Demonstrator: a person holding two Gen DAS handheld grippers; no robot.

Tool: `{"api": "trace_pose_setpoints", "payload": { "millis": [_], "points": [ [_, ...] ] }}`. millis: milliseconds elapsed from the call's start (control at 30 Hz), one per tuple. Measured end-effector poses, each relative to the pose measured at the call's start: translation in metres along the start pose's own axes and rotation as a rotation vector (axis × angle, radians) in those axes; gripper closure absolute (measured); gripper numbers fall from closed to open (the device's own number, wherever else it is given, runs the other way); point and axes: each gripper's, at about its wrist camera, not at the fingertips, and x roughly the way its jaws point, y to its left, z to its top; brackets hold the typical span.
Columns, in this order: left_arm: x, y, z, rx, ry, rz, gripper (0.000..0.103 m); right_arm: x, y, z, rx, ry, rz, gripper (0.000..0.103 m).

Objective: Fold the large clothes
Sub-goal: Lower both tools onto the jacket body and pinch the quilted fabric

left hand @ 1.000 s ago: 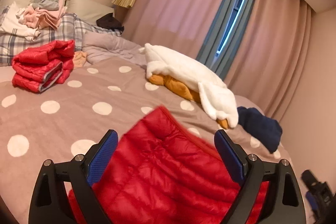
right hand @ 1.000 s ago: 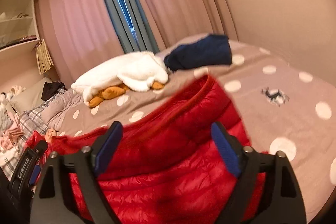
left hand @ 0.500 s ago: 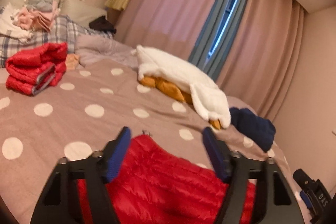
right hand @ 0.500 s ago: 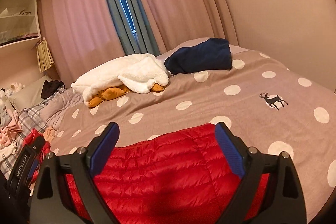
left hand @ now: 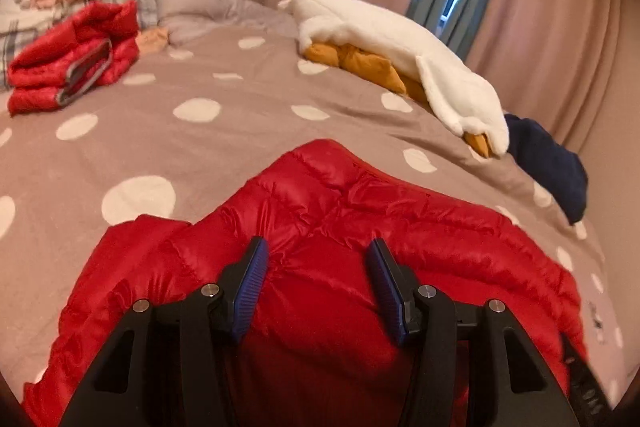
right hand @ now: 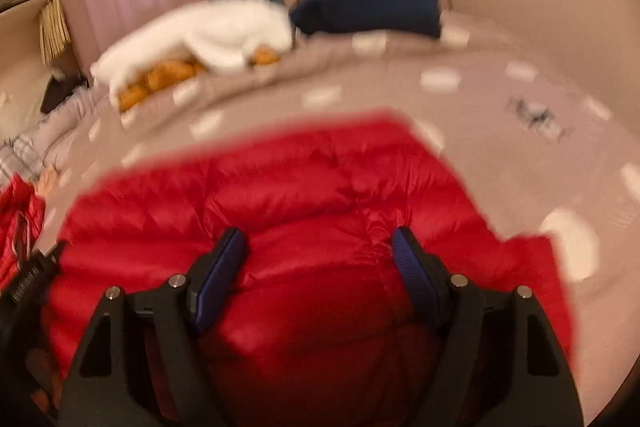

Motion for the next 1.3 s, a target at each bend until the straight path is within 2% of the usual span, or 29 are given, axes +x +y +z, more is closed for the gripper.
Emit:
{"api": "trace_pose_setpoints", "payload": {
  "millis": [133,700,867,967,1033,1100,1133,1167,1200,1300],
  "points": [
    [0.003,-0.004,-0.007,0.038,-0.006,0.03,0.05,0.002,-0.003,-0.004,0.016,-0.02,0.019,0.025],
    [0.006,0.001,-0.004,0.038,0.01,0.033,0.048,0.007,0.003,-0.006,-0.016,-0.011,-0.027,0.02],
    [-0.012,0.003,0.0,0.016,0.006,0.001,0.047,-0.008,0.007,-0.001,-0.023,-0.02,-0.052,0.017],
    [-0.029,0.003,0.001,-0.04,0.009,-0.072,0.042,-0.023,0.001,0.001,0.044,-0.036,-0.003,0.015],
    [-0.038,-0.003,-0.006,-0.016,-0.017,-0.101,0.027,-0.033,-0.006,0.001,0.128,-0.036,0.083,0.014],
    [-0.034,-0.016,-0.017,0.073,-0.03,-0.049,0.025,-0.037,-0.005,-0.002,0.147,-0.052,0.122,0.009],
    [-0.028,-0.025,-0.025,0.152,-0.031,0.002,0.024,-0.035,0.0,-0.004,0.128,-0.046,0.104,0.009],
    [-0.023,-0.031,-0.03,0.198,-0.038,0.032,0.023,-0.028,0.008,-0.007,0.078,-0.02,0.05,0.009],
    [-0.022,-0.032,-0.031,0.206,-0.035,0.042,0.023,-0.02,0.016,-0.012,0.016,-0.004,0.0,0.008],
    [-0.022,-0.029,-0.029,0.197,-0.034,0.039,0.023,-0.015,0.032,-0.019,-0.06,-0.028,-0.065,0.007]
  ]
}}
